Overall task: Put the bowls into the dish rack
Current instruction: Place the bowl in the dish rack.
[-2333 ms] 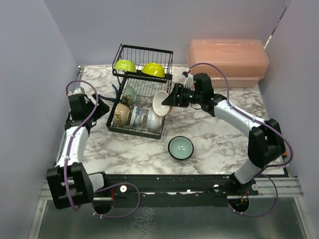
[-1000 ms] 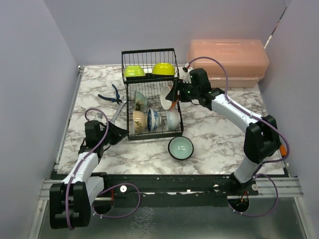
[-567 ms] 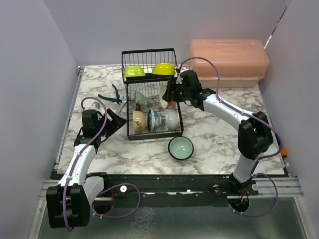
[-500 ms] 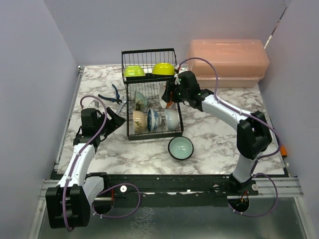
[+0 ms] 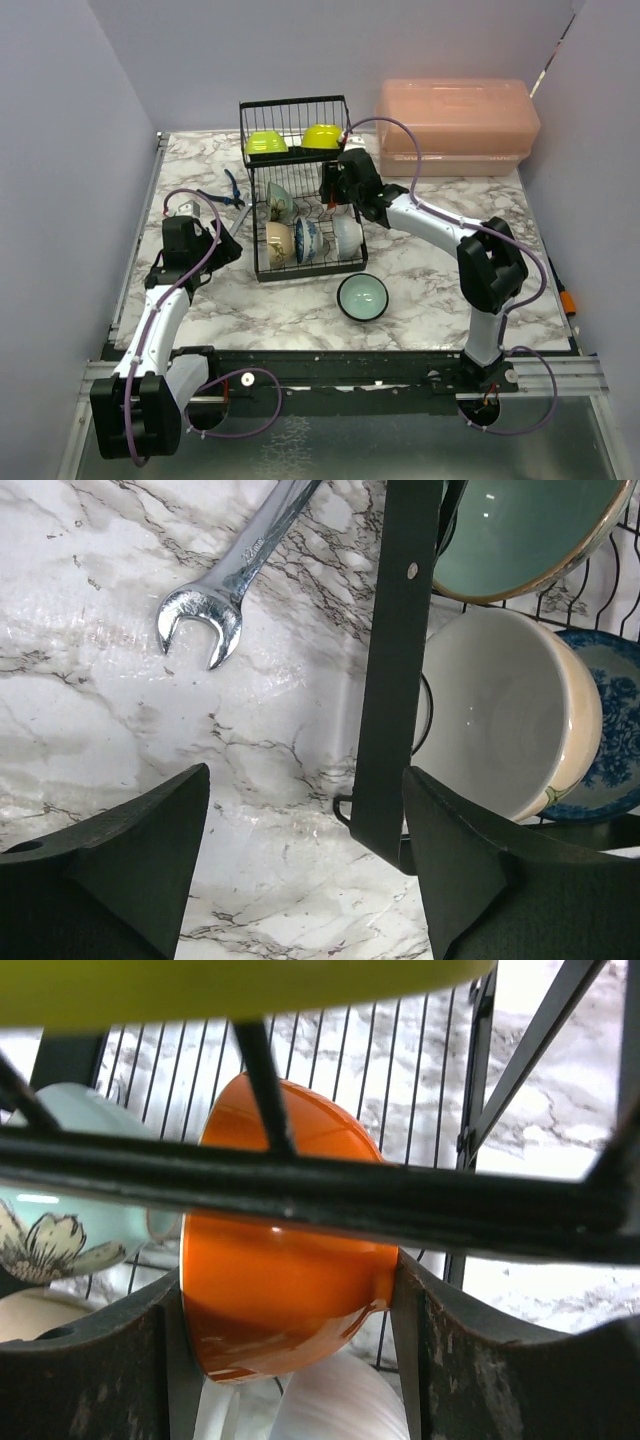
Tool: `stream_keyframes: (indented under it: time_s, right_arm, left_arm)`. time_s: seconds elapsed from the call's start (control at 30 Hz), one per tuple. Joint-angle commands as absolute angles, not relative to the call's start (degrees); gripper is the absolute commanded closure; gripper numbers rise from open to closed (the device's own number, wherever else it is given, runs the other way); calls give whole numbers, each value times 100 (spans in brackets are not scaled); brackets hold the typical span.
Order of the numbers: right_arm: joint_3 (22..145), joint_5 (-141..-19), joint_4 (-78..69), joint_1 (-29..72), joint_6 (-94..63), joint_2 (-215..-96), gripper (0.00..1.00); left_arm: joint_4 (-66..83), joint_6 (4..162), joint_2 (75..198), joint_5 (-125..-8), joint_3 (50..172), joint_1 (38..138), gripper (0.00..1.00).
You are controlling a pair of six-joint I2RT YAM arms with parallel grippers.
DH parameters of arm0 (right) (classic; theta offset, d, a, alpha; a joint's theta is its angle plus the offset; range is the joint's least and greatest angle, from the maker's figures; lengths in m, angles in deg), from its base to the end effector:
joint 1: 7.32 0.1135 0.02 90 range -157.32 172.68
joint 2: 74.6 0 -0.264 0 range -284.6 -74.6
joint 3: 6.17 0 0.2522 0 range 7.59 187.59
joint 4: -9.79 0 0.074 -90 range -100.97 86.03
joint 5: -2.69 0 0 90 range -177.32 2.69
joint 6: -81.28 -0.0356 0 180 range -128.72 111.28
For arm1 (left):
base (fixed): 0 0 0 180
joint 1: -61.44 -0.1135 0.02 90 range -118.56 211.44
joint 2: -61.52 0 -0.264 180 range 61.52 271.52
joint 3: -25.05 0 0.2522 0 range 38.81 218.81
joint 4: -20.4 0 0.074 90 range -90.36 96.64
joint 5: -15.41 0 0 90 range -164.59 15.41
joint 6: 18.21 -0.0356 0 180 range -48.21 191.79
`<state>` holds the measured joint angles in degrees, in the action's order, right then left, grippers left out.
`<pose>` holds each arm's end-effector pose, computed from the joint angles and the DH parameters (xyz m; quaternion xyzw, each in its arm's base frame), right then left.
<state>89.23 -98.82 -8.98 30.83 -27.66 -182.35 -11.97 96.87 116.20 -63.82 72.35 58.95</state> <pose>0.3505 0.2663 0.2547 -0.0960 0.8626 0.1570 0.4713 0.2014 0.0021 0.2268 -0.1761 0.8849 -0.1661 0.3979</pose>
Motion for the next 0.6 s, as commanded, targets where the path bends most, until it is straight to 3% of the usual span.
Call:
stream_keyframes:
  time_s: [0.0, 0.33, 0.57]
  right_arm:
    - [9246, -9869, -906, 3244, -2513, -18799, 100]
    - [9439, -9499, -1127, 3302, -2590, -19141, 100]
    - [8781, -9149, -811, 3319, -2672, -18772, 100]
  left_arm:
    - [-1277, 9453, 11663, -6583, 7309, 5914, 21]
    - [-1234, 9403, 11767, -6499, 7309, 5915, 21]
    - [-1182, 9429, 11877, -6337, 7300, 5912, 26]
